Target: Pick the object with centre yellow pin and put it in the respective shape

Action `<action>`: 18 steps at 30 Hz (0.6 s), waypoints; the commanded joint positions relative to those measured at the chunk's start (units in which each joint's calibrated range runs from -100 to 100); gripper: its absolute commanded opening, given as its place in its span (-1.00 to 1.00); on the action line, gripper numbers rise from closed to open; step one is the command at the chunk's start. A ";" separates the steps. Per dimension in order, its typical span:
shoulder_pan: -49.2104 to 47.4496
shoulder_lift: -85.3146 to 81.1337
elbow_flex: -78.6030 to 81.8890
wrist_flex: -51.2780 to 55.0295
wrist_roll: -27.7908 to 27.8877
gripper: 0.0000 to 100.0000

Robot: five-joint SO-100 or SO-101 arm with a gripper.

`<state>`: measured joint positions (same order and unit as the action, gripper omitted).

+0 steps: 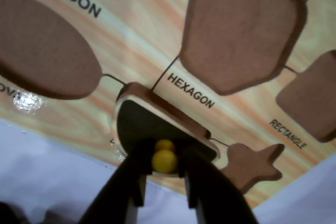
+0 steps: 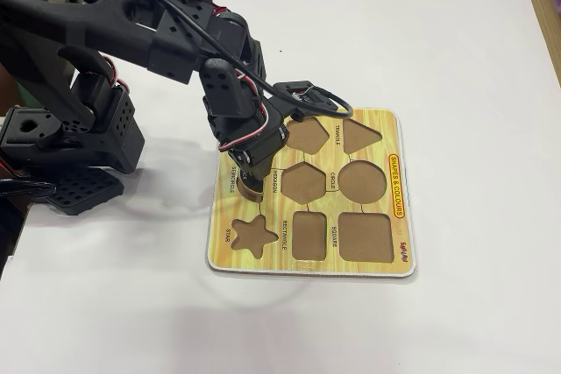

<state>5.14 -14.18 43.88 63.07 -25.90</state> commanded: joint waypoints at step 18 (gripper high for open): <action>-0.46 -0.89 -1.08 2.01 -2.55 -0.63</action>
<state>5.14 -14.18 43.88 64.95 -28.50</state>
